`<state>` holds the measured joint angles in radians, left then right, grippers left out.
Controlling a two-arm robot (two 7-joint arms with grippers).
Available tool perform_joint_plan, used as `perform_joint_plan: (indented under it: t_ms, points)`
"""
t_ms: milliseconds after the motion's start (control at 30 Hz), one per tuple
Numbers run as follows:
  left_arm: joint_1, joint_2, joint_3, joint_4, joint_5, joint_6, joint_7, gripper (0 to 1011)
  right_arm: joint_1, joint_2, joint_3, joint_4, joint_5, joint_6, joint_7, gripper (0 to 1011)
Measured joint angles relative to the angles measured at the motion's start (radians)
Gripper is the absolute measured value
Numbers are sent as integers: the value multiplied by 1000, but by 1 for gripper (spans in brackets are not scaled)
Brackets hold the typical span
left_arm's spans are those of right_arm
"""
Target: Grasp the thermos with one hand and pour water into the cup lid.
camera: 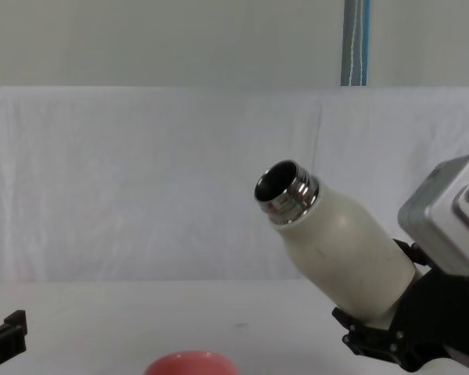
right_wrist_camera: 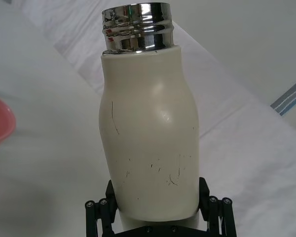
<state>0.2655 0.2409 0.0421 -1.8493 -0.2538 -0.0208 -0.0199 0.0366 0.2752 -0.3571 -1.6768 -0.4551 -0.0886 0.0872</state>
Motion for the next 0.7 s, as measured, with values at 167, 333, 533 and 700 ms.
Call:
perform_joint_plan:
  t_ms: [167,333,533,700]
  points:
    - [0,0,0,0,0,0,0,1001,0,5,-6,6,-27,-9,-10,969]
    - [0,0,0,0,0,0,0,1001,-1,15,-14,12,-63,-17,-18,968]
    - [0,0,0,0,0,0,0,1001,7,30,-31,19,-121,-20,-35,968]
    - [0,0,0,0,0,0,0,1001,13,39,-45,23,-162,-20,-49,969]
